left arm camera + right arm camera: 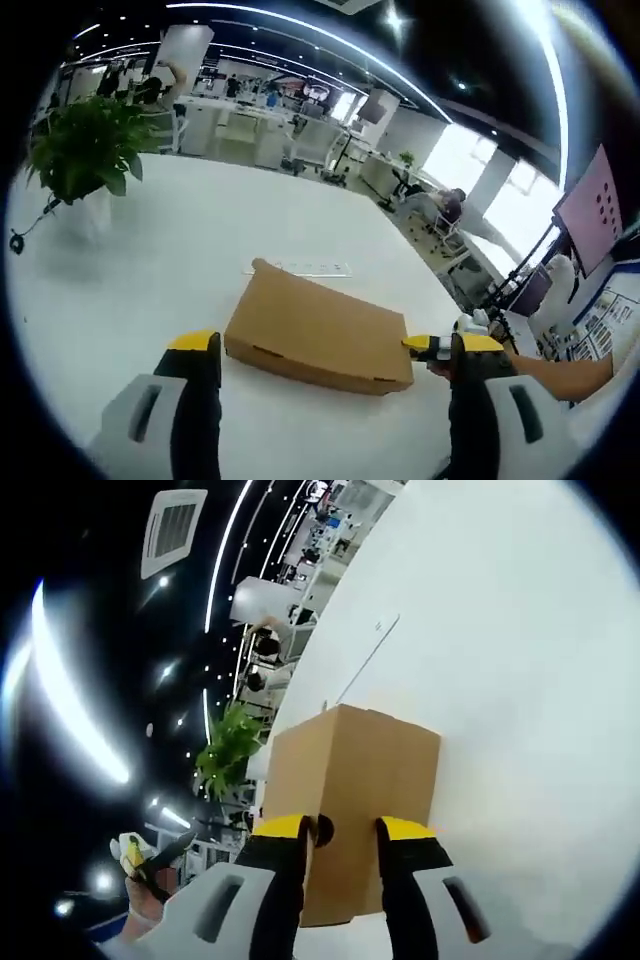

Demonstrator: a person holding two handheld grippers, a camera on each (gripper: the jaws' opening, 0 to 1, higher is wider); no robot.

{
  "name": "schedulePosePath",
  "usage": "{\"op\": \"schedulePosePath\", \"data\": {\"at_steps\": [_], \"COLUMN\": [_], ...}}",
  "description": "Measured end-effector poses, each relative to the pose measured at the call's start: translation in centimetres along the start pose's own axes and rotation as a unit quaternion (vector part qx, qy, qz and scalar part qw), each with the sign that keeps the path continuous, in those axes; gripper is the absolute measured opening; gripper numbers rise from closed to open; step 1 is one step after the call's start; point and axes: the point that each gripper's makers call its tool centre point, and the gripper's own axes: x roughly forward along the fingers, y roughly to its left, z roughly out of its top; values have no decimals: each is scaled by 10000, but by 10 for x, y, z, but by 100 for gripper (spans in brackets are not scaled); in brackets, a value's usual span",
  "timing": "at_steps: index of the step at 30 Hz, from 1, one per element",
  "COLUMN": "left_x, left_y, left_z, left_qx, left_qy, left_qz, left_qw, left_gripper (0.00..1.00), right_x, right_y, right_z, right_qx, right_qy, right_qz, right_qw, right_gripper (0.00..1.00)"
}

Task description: Operate the shoe box by opening the lid, removing the specified soft item, and placing it in the target area until the item is outside and the box remains undamaged.

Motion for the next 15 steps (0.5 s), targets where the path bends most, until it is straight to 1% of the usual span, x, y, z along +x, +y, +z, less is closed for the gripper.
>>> {"op": "schedulePosePath", "data": {"at_steps": [3, 5, 7, 11, 13, 15], "left_x": [2, 6, 11, 29, 39, 47], "left_y": [12, 19, 24, 37, 39, 45], "left_z": [7, 14, 17, 20, 22, 23], "left_qx": [10, -198, -228, -263, -384, -378], "left_qy": [-50, -172, -178, -69, -77, -64], "left_qz": [57, 6, -18, -117, -260, -270], "left_qw": [10000, 9997, 9996, 9996, 9989, 9989], "left_gripper": [99, 99, 99, 98, 98, 98], "right_x": [0, 0, 0, 0, -1, 0], "right_y": [0, 0, 0, 2, 2, 1], "right_z": [0, 0, 0, 1, 1, 1], "right_qx": [-5, -14, -25, -140, -143, -154], "right_qy": [-26, -31, -18, 65, 59, 44], "right_qz": [0, -17, -30, -92, -153, -166], "right_qw": [10000, 10000, 10000, 9998, 9998, 9997], "right_gripper": [26, 26, 27, 27, 27, 27]}}
